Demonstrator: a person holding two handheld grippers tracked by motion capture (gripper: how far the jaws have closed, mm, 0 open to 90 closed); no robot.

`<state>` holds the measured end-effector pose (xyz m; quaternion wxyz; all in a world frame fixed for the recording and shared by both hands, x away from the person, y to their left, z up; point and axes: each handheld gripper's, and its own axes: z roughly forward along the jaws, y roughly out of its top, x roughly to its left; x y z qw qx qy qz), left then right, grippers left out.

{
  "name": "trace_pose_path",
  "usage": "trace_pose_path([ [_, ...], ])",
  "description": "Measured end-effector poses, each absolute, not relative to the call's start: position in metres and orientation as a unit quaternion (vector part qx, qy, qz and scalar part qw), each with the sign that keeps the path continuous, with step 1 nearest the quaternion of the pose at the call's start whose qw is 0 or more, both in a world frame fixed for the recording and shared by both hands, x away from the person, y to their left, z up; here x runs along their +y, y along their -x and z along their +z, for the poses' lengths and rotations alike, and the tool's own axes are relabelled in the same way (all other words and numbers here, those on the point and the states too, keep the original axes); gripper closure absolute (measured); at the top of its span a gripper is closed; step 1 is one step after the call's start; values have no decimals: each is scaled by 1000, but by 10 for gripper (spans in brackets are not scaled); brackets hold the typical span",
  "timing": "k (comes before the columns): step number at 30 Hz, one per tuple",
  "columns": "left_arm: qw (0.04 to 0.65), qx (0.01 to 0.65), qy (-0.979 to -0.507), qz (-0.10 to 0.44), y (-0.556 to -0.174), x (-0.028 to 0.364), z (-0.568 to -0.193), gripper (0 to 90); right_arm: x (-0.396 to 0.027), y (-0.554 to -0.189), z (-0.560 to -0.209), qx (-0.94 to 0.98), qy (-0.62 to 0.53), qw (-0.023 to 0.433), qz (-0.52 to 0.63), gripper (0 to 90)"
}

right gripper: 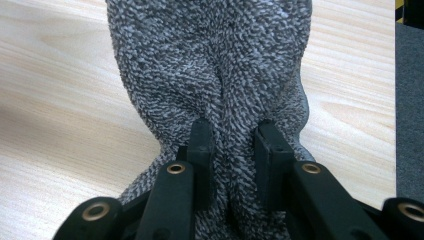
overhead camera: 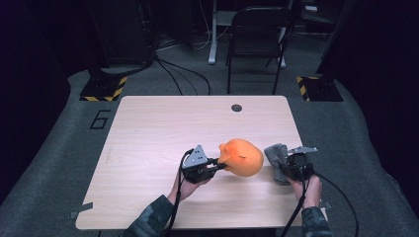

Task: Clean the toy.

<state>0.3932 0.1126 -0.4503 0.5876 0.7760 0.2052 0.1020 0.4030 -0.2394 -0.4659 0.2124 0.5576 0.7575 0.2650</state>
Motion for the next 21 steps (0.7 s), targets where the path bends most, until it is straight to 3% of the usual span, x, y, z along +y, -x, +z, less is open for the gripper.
trace_pose_path([
  [10,588,286,-756,35,-401,120,-449,795,-237,-404,-468,759,-561,205,258,724],
  [21,543,374,-751,-26,-419,118,-488,790,-236,-405,-469,763,-557,210,253,723],
])
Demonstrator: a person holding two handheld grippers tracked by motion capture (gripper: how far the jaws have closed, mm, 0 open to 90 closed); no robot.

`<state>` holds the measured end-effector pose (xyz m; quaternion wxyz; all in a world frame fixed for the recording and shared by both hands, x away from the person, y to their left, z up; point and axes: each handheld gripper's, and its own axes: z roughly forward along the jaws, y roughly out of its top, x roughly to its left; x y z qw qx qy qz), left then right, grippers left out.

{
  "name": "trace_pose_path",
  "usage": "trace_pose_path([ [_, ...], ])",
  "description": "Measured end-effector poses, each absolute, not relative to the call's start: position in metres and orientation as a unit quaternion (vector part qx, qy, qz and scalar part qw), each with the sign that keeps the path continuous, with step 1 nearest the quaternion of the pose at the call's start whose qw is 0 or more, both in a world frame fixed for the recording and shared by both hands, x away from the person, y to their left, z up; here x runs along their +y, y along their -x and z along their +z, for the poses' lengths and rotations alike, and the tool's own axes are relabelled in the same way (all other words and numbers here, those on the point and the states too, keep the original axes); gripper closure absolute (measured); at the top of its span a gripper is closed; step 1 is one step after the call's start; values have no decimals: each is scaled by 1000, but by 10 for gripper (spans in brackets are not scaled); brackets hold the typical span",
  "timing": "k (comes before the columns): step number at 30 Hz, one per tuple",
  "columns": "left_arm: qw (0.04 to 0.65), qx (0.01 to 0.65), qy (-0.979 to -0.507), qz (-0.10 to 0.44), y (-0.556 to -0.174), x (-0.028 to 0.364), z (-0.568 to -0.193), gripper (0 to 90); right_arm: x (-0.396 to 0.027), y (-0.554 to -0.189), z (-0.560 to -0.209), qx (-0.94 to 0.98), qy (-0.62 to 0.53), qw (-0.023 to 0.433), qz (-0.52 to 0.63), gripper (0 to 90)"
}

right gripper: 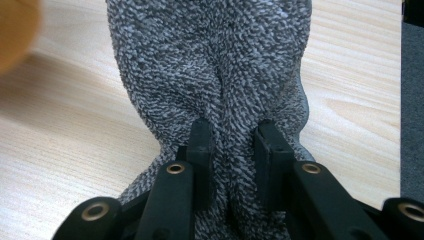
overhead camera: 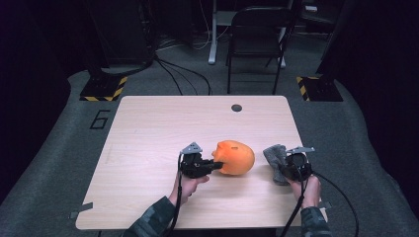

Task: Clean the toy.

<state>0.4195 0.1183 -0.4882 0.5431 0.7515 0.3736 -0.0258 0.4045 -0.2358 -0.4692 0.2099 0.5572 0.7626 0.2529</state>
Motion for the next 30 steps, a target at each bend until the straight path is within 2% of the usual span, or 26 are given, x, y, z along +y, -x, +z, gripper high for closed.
trace_pose_path([
  [6,533,380,-755,-25,-421,117,-494,782,-232,-404,-466,764,-552,212,258,723],
  [11,527,375,-762,-8,-418,113,-492,776,-215,-397,-444,768,-533,209,288,723],
  [14,523,372,-767,4,-416,110,-491,773,-193,-391,-427,775,-506,200,322,723],
  [21,521,364,-772,16,-414,106,-490,772,-131,-372,-396,797,-426,226,363,724],
  [25,517,357,-778,28,-411,104,-489,771,-101,-371,-403,813,-405,239,345,722],
  [28,509,344,-788,40,-411,103,-491,767,-99,-374,-415,817,-403,257,323,722],
  [30,510,342,-789,43,-410,101,-490,767,-103,-376,-417,816,-409,252,323,721],
])
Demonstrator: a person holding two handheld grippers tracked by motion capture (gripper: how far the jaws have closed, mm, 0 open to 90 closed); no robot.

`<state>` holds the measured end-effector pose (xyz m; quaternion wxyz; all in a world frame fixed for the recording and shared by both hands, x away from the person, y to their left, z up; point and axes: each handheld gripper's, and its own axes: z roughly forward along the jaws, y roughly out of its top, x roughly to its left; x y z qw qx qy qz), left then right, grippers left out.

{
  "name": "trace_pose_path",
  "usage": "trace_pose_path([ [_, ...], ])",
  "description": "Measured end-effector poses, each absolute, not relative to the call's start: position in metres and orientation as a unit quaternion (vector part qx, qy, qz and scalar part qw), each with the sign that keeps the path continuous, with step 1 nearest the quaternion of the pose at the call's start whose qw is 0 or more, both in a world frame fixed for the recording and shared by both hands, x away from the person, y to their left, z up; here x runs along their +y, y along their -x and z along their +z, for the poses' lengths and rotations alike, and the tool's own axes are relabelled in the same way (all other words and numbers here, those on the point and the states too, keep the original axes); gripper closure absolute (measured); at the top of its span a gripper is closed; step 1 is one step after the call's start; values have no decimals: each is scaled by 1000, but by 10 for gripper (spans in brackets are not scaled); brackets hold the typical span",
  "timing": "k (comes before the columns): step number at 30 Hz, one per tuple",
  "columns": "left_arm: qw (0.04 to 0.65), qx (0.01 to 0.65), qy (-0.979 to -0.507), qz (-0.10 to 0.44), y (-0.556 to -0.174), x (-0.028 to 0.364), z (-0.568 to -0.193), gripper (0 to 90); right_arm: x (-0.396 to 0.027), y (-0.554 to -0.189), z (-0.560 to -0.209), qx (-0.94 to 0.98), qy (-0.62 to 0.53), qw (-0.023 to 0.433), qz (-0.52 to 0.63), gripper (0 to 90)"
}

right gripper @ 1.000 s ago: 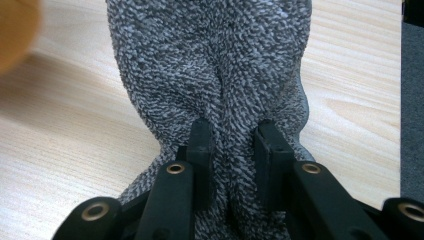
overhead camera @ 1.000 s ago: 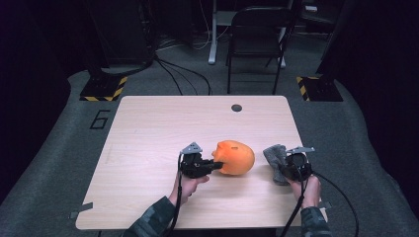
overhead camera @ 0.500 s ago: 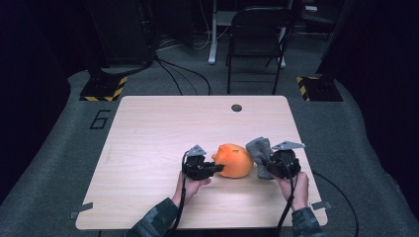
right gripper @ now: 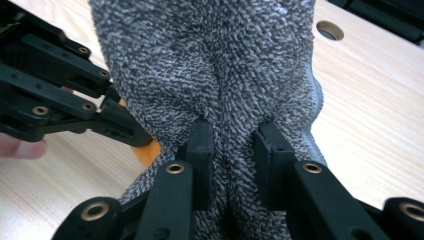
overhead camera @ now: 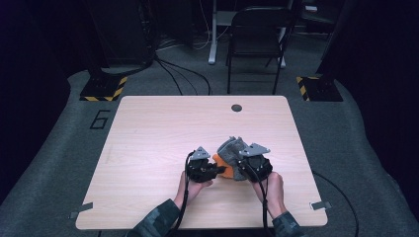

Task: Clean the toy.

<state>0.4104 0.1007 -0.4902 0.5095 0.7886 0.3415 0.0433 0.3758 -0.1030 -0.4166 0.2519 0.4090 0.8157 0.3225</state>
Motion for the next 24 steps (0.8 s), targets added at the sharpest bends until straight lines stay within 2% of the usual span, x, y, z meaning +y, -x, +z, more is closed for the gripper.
trace_pose_path([
  [3,508,338,-791,43,-411,101,-490,767,-112,-377,-419,813,-416,262,311,720],
  [11,511,334,-791,43,-411,100,-491,767,-146,-393,-440,794,-477,243,289,717],
  [16,514,323,-793,47,-410,99,-491,767,-162,-405,-464,792,-505,228,256,717],
  [20,514,322,-794,48,-409,99,-491,767,-171,-415,-488,799,-517,196,236,712],
  [24,508,319,-798,55,-409,98,-491,766,-176,-414,-478,794,-520,205,242,713],
])
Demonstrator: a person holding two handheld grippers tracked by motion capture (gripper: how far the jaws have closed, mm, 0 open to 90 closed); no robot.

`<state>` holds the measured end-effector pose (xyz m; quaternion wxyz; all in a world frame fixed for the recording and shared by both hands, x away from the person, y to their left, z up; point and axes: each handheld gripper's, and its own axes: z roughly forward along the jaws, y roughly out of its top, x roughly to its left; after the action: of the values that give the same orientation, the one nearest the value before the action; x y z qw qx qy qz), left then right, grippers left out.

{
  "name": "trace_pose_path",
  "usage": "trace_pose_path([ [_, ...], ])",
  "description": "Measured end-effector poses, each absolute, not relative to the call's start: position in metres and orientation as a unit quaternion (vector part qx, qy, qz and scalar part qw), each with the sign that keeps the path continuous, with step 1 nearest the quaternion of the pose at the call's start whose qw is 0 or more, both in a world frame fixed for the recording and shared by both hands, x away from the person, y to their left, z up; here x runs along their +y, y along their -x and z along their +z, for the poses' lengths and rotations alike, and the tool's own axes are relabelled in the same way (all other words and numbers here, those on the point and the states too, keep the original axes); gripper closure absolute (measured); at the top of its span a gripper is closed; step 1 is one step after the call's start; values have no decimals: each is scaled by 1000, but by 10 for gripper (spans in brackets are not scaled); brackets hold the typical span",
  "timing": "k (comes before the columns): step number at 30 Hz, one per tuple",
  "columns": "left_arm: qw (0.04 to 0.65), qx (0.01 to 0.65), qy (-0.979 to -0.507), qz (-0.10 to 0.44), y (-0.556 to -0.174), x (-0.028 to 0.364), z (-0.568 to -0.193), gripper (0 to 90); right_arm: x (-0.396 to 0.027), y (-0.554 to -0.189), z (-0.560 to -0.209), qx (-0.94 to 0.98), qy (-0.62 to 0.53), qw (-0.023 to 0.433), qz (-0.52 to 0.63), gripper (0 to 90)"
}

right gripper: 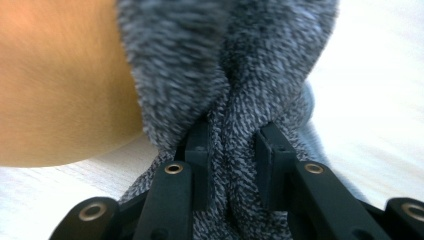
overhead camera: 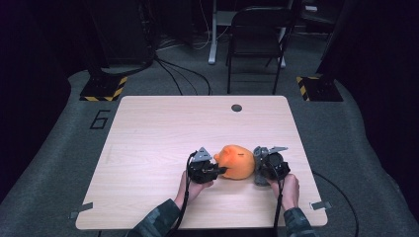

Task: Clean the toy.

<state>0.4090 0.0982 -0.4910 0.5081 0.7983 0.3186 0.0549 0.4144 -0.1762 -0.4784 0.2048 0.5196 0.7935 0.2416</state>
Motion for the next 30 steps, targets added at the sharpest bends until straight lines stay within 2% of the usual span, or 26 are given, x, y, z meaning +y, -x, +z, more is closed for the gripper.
trace_pose_path([
  [6,505,322,-799,54,-409,96,-493,766,-173,-392,-420,774,-494,242,315,715],
  [9,502,313,-804,64,-407,93,-492,766,-154,-376,-394,778,-451,258,353,715],
  [12,501,313,-804,64,-406,93,-492,766,-128,-364,-386,793,-408,262,369,715],
  [15,503,317,-802,63,-407,94,-492,767,-110,-361,-392,806,-395,261,357,715],
  [18,503,317,-802,59,-407,94,-493,766,-111,-369,-408,810,-408,262,329,714],
  [30,502,316,-803,59,-407,92,-493,765,-162,-397,-446,786,-490,240,289,713],
])
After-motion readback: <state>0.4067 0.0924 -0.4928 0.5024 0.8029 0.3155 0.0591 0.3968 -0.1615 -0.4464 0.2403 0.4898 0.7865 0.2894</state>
